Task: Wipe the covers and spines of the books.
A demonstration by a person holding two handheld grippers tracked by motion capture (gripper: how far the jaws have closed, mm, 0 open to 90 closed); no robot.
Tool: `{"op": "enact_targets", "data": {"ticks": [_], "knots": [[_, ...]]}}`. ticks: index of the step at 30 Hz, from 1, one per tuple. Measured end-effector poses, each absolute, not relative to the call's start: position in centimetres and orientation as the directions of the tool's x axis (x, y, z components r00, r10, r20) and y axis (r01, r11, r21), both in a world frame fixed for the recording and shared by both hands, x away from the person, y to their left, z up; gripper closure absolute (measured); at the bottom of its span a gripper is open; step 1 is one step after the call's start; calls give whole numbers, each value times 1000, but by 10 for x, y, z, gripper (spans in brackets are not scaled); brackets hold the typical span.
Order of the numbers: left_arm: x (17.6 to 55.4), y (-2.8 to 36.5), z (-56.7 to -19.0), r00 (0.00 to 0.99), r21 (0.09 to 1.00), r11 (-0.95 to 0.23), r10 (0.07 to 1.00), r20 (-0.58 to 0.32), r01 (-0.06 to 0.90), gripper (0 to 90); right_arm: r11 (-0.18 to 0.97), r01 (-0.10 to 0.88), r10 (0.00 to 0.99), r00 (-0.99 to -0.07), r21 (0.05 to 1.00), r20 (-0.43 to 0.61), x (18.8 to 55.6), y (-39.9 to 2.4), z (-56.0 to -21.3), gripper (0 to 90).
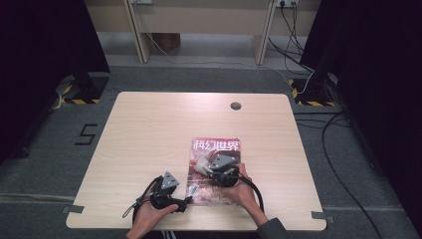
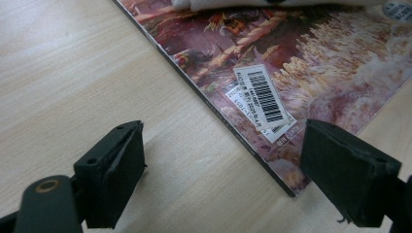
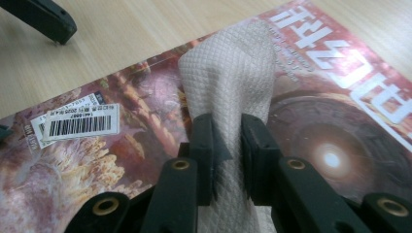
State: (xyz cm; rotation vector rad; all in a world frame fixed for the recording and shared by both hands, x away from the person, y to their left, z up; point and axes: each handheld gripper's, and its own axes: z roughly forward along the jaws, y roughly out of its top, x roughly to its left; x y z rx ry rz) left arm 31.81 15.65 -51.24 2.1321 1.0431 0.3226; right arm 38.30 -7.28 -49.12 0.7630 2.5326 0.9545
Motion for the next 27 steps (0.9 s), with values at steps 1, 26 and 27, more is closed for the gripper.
{"op": "enact_targets", "data": {"ticks": [1, 26, 27], "knots": [[318, 156, -512, 643, 707, -408, 761, -85, 577, 161, 624, 370, 594, -797, 689, -110, 382, -76, -489, 776], [314, 163, -506, 647, 730, -363, 749, -141, 580, 168, 452, 523, 843, -515, 722, -155, 379, -222, -474, 776], [314, 163, -506, 648, 729, -365, 749, -140, 579, 168, 452, 530, 849, -503, 718, -163, 379, -227, -475, 776]]}}
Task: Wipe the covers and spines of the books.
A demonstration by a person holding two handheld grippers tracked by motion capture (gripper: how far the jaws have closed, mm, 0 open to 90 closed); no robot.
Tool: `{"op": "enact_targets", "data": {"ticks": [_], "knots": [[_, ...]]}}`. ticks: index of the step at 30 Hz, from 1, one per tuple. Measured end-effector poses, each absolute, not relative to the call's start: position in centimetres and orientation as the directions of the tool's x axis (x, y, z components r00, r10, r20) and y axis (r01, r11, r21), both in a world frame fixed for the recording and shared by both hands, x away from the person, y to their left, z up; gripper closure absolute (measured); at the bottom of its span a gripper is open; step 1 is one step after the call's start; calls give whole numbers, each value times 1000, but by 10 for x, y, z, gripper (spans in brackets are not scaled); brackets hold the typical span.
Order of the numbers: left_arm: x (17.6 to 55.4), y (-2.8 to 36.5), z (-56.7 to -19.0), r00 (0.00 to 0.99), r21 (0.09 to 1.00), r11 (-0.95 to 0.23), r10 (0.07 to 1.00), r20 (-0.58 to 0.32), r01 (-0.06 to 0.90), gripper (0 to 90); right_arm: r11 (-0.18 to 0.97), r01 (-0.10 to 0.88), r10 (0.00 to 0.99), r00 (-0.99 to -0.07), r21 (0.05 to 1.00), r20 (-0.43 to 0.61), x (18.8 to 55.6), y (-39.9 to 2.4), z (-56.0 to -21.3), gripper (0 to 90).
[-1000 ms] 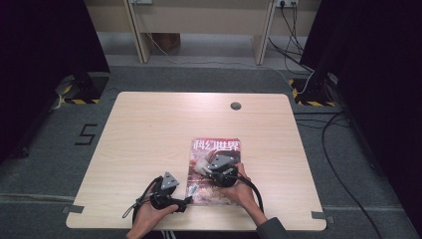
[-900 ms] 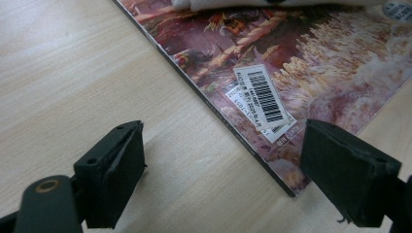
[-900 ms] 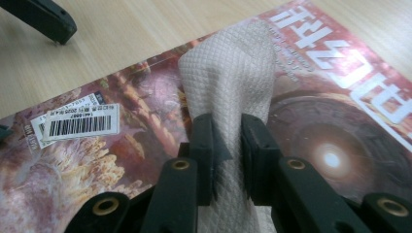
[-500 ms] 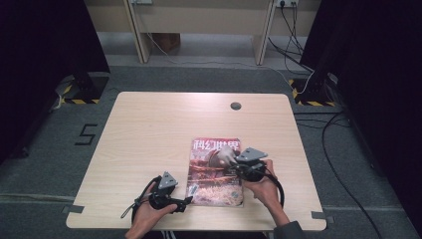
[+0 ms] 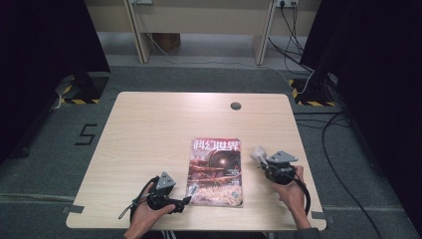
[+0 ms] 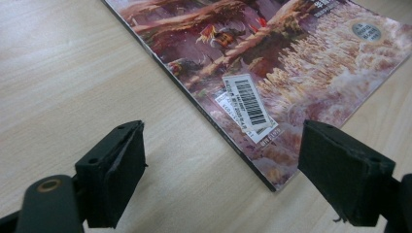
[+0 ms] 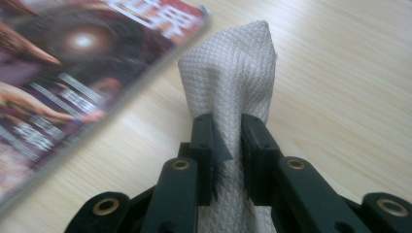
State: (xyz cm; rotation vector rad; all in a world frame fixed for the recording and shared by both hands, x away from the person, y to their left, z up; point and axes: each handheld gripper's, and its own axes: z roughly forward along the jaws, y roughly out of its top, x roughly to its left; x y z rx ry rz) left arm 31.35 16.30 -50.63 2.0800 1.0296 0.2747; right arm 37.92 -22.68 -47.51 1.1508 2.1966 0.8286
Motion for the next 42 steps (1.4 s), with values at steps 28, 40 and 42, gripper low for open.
{"op": "enact_targets", "data": {"ticks": [28, 40, 42], "knots": [[312, 163, -507, 652, 726, -368, 744, -145, 582, 168, 323, 645, 929, -355, 692, -102, 387, -264, -483, 473], [311, 157, -510, 668, 722, -389, 732, -135, 572, 168, 373, 538, 825, -565, 756, -6, 379, -191, -473, 380], [311, 157, -510, 670, 724, -390, 730, -134, 569, 168, 434, 554, 801, -599, 710, -22, 382, -177, -483, 355]]}}
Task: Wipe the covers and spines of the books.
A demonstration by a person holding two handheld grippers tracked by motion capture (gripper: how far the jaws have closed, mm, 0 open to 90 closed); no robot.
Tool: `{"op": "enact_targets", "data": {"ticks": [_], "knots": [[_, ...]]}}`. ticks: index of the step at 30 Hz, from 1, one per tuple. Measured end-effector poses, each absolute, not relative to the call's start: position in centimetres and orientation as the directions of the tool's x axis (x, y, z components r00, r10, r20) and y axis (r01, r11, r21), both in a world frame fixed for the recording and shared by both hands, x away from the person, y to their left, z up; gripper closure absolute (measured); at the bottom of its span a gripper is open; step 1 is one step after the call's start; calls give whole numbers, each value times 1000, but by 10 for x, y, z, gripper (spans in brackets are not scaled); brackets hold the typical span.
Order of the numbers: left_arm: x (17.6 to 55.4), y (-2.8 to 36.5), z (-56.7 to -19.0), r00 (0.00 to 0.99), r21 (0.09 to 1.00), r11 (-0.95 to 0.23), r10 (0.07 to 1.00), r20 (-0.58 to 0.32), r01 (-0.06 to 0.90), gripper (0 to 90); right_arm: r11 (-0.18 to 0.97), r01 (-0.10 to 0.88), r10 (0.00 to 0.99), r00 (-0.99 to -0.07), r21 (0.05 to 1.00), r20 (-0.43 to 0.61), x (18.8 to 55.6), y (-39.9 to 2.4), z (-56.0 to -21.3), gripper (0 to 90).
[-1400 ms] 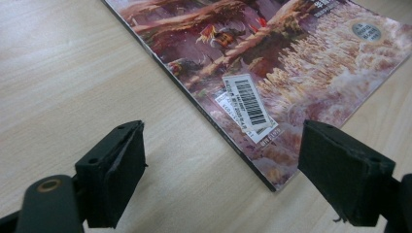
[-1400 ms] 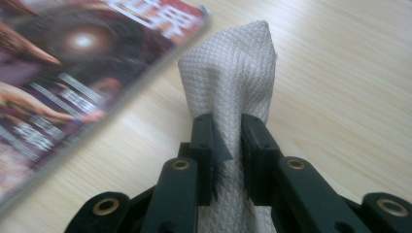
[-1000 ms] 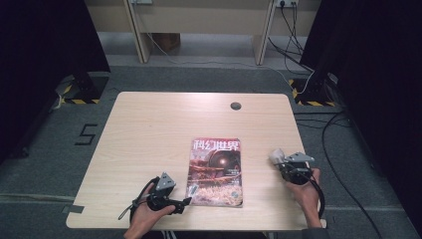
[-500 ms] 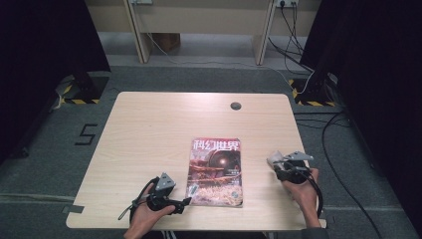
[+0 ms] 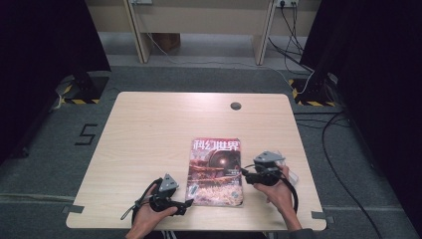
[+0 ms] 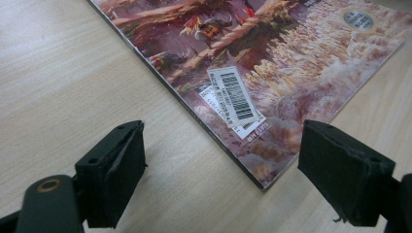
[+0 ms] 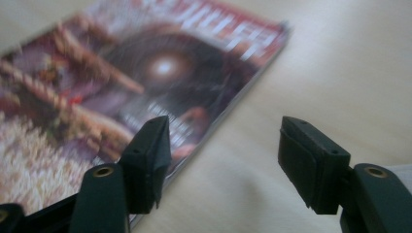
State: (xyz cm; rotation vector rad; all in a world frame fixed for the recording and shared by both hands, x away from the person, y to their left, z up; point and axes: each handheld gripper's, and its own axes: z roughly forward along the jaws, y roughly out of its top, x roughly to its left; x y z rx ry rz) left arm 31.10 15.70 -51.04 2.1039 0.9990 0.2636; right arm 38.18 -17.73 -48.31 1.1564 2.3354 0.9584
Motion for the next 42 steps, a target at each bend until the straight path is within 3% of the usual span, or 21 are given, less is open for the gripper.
{"op": "enact_targets", "data": {"ticks": [4, 9, 13, 14, 26, 29, 31, 36, 42], "knots": [[311, 156, -511, 674, 720, -397, 727, -132, 569, 167, 474, 594, 790, -613, 650, -16, 386, -162, -497, 305], [309, 153, -512, 696, 715, -421, 707, -126, 558, 164, 370, 643, 804, -584, 671, 116, 386, -162, -506, 290], [311, 150, -514, 698, 711, -439, 709, -102, 550, 163, 409, 611, 767, -633, 678, 108, 379, -154, -506, 310], [312, 150, -514, 697, 711, -441, 711, -97, 548, 162, 430, 603, 758, -645, 672, 94, 375, -150, -506, 272], [322, 174, -510, 624, 685, -444, 781, -21, 578, 141, 514, 558, 727, -687, 652, 15, 340, -122, -502, 248], [327, 182, -510, 586, 678, -421, 810, -18, 602, 144, 540, 544, 697, -716, 642, 21, 337, -119, -500, 300], [327, 182, -511, 585, 673, -422, 811, -19, 607, 143, 528, 541, 700, -713, 655, 26, 343, -124, -498, 350], [324, 180, -510, 587, 678, -437, 809, 8, 592, 146, 417, 569, 784, -619, 709, 35, 373, -144, -493, 316], [313, 171, -509, 629, 682, -457, 777, -6, 571, 188, 386, 547, 807, -590, 743, 15, 424, -139, -486, 272]]}}
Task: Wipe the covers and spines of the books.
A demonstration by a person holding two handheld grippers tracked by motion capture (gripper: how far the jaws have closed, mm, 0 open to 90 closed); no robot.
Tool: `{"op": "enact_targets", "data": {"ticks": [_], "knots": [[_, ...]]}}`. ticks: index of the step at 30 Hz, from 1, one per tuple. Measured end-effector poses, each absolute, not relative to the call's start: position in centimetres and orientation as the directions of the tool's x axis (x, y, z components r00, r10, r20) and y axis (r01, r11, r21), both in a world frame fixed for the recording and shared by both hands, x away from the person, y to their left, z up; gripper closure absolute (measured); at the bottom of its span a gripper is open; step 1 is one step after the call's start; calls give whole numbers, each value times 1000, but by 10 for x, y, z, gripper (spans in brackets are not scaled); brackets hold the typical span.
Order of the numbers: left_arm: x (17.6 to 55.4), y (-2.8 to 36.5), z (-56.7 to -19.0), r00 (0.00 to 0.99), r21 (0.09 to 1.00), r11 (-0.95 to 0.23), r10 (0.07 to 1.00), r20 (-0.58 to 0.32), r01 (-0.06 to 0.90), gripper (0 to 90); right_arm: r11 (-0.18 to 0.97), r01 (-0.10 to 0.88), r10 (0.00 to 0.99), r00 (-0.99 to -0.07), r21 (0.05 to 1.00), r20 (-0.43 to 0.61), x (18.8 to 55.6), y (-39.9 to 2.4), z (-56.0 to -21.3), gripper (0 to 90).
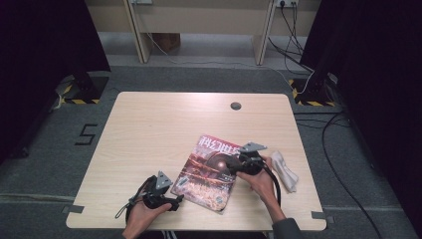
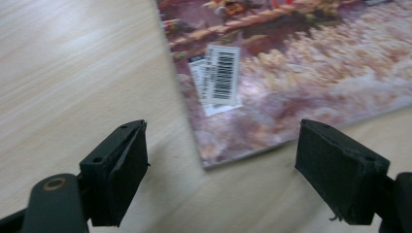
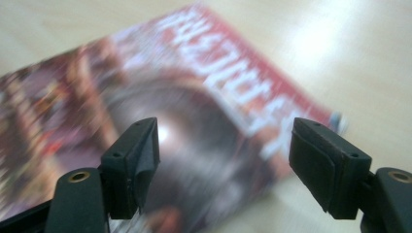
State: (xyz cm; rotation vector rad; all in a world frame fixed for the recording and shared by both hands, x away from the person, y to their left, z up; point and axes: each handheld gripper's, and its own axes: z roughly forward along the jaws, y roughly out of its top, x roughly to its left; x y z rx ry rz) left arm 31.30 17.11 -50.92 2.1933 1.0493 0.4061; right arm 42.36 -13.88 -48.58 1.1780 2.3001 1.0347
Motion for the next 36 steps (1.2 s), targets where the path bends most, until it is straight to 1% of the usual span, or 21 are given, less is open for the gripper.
{"op": "enact_targets", "data": {"ticks": [3, 6, 10, 11, 13, 15, 17, 19, 20, 21, 22, 23, 24, 26, 27, 28, 31, 36], "knots": [[311, 166, -512, 643, 673, -468, 766, -14, 573, 185, 378, 558, 811, -584, 739, 26, 444, -132, -486, 272], [314, 163, -512, 637, 678, -457, 771, -21, 576, 182, 401, 576, 819, -574, 712, 2, 465, -123, -488, 272], [316, 163, -513, 634, 682, -453, 773, -21, 574, 175, 369, 638, 834, -548, 676, 61, 485, -115, -498, 276], [316, 163, -513, 634, 683, -451, 773, -23, 575, 176, 394, 634, 828, -559, 666, 42, 487, -113, -500, 270], [317, 164, -513, 633, 684, -450, 774, -22, 574, 188, 442, 612, 813, -582, 656, -5, 484, -109, -501, 281], [318, 165, -512, 633, 681, -451, 774, -23, 576, 183, 475, 601, 788, -616, 643, -7, 478, -107, -499, 282], [319, 165, -512, 632, 683, -442, 775, -35, 581, 185, 503, 595, 772, -635, 627, -16, 475, -108, -497, 306], [319, 164, -512, 632, 682, -446, 774, -31, 580, 182, 487, 593, 805, -590, 641, -65, 478, -113, -495, 308], [319, 164, -512, 633, 683, -445, 774, -32, 579, 182, 467, 598, 821, -567, 651, -68, 482, -117, -495, 312], [319, 164, -512, 633, 683, -445, 773, -32, 579, 183, 445, 618, 832, -554, 648, -42, 487, -121, -498, 287], [319, 164, -512, 635, 683, -445, 772, -35, 579, 184, 404, 643, 843, -537, 651, 7, 491, -125, -500, 283], [320, 165, -512, 636, 683, -446, 771, -36, 579, 184, 376, 655, 859, -512, 656, 19, 494, -127, -500, 299], [320, 165, -513, 637, 682, -448, 770, -33, 578, 181, 370, 648, 865, -502, 666, 8, 495, -128, -501, 306], [320, 165, -513, 637, 680, -450, 770, -31, 579, 173, 362, 645, 848, -527, 673, 49, 493, -128, -503, 331], [321, 165, -512, 636, 681, -450, 771, -30, 578, 174, 361, 649, 840, -538, 670, 69, 491, -127, -504, 302], [321, 165, -512, 634, 684, -446, 773, -31, 577, 176, 374, 637, 838, -543, 674, 48, 488, -126, -504, 302], [323, 168, -511, 623, 687, -434, 782, -35, 583, 167, 369, 654, 854, -518, 660, 36, 482, -126, -502, 303], [331, 178, -509, 594, 677, -426, 804, -22, 601, 145, 398, 660, 847, -531, 637, 22, 463, -135, -499, 291]]}}
